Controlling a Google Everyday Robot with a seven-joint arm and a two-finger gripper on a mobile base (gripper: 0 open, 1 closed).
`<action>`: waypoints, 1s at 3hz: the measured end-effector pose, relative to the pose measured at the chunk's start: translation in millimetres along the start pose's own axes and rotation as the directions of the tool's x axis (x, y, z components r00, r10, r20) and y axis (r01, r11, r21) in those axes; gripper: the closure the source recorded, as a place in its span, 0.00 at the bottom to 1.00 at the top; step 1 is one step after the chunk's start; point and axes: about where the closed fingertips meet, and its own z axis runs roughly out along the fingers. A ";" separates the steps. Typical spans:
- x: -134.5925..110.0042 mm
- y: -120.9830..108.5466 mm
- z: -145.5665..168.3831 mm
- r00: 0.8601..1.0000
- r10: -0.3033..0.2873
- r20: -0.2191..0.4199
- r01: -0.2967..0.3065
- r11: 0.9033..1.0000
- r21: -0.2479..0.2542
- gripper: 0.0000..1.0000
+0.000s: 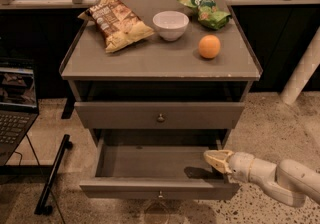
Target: Open middle drawer
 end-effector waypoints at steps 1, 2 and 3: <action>0.0 0.0 0.0 1.000 0.000 0.000 0.000 1.000 0.000 0.13; 0.0 0.0 0.0 1.000 0.000 0.000 0.000 1.000 0.000 0.00; 0.0 0.0 0.1 1.000 0.000 0.000 0.000 1.000 0.000 0.00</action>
Offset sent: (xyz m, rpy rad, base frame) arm 0.0000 0.0000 0.0000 0.0000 0.0000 0.0000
